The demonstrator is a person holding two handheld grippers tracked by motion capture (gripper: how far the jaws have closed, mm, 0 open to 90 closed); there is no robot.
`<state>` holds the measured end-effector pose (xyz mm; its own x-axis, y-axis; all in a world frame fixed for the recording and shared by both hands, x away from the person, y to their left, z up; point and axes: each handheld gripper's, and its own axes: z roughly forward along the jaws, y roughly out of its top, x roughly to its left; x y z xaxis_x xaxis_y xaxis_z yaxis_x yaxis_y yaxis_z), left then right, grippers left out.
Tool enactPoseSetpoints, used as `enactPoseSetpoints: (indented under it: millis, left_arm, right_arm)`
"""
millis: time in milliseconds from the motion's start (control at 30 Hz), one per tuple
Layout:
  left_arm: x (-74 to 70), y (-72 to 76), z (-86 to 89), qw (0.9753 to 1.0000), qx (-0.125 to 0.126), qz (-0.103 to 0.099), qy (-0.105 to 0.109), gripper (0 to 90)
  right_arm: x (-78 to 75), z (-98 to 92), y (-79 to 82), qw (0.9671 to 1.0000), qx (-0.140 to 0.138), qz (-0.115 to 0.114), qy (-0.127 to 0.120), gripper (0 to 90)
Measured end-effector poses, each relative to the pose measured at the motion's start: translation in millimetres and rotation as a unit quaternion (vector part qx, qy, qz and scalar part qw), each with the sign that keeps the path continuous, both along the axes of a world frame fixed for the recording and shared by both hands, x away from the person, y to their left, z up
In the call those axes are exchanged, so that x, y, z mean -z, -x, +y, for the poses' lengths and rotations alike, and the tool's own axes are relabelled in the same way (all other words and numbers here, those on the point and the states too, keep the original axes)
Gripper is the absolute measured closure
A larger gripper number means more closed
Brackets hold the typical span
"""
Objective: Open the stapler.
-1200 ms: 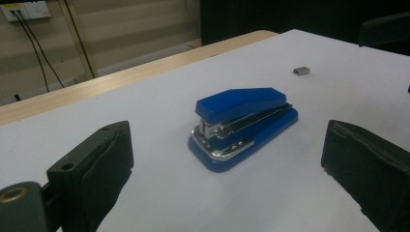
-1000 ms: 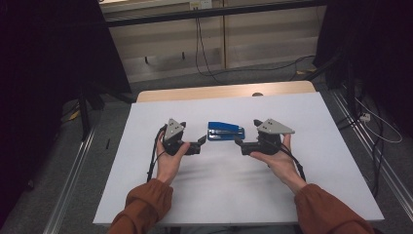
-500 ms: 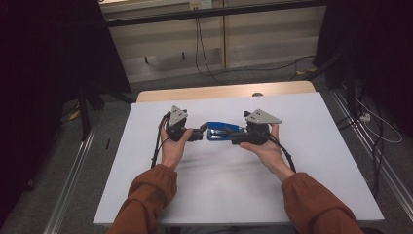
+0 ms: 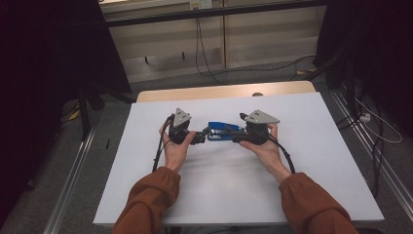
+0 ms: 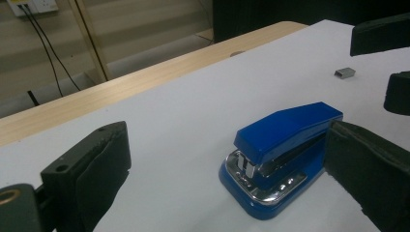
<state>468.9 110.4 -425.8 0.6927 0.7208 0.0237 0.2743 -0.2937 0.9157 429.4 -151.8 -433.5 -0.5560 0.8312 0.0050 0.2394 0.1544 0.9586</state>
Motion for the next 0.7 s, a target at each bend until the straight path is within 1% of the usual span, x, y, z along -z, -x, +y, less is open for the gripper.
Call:
enactPoseSetpoints:
  millis: [67,100,200,233,267,333,367,400,433,467,533,567,600,633,667,700]
  left_arm:
    - [0.1,-0.8,1.2,1.0,0.0,-0.001,0.002,3.5]
    - [-0.1,-1.1,1.8,1.0,-0.001,-0.001,0.001,3.6]
    - [0.2,-1.6,2.6,1.0,-0.001,0.001,0.005,3.5]
    - [0.7,-1.9,2.4,1.0,-0.004,0.0,0.002,3.5]
    - [1.3,-2.0,1.7,1.0,-0.005,0.001,0.0,3.5]
    - [2.2,-2.5,1.8,1.0,-0.007,0.001,-0.005,3.7]
    - [2.5,-2.7,1.8,1.0,-0.006,0.003,-0.003,3.8]
    - [2.8,-3.1,2.0,1.0,-0.006,0.003,-0.002,3.9]
    - [2.9,-3.1,2.2,1.0,-0.007,0.004,-0.001,3.9]
    - [2.9,-3.4,2.7,1.0,-0.006,0.006,-0.003,3.9]
    - [3.3,-3.6,2.9,1.0,-0.005,0.007,-0.001,3.8]
    - [3.5,-3.6,3.0,1.0,-0.006,0.007,-0.001,3.8]
    - [4.1,-3.5,3.1,0.9999,-0.006,0.008,-0.002,3.6]
    - [4.9,-3.5,3.2,0.9999,-0.005,0.01,-0.002,3.3]
    - [6.3,-3.6,2.7,0.9999,-0.004,0.013,0.003,3.3]
    - [6.6,-3.8,3.1,0.9999,-0.003,0.015,0.0,3.5]
  right_arm:
    - [0.0,2.2,0.3,0.9998,-0.007,-0.008,0.018,32.3]
    - [0.0,2.9,0.3,0.9997,-0.01,-0.008,0.02,33.2]
    - [-0.7,4.8,-0.2,0.9994,-0.019,-0.003,0.03,40.5]
    - [-0.8,5.2,-0.9,0.9993,-0.022,0.002,0.03,41.7]
    - [-0.5,5.4,-1.8,0.9994,-0.024,0.005,0.025,44.0]
    - [-1.0,5.3,-2.9,0.9994,-0.024,0.011,0.023,51.0]
    - [-1.7,5.1,-3.6,0.9992,-0.029,0.019,0.021,54.8]
    - [-2.1,5.0,-4.0,0.9989,-0.031,0.026,0.023,57.6]
    - [-2.4,5.0,-4.7,0.9985,-0.035,0.033,0.027,62.2]
    - [-2.1,5.0,-5.4,0.9982,-0.04,0.037,0.025,65.0]
    - [-1.8,5.9,-5.9,0.9974,-0.048,0.047,0.025,67.8]
    - [-1.7,6.8,-6.0,0.997,-0.05,0.051,0.028,67.9]
    - [-1.6,7.9,-6.1,0.9967,-0.053,0.053,0.032,70.2]
    - [-1.8,8.9,-6.1,0.9961,-0.056,0.056,0.038,74.2]
    - [-1.9,9.3,-6.2,0.9959,-0.059,0.057,0.037,76.6]
    - [-2.5,10.1,-7.2,0.9951,-0.07,0.061,0.035,83.0]
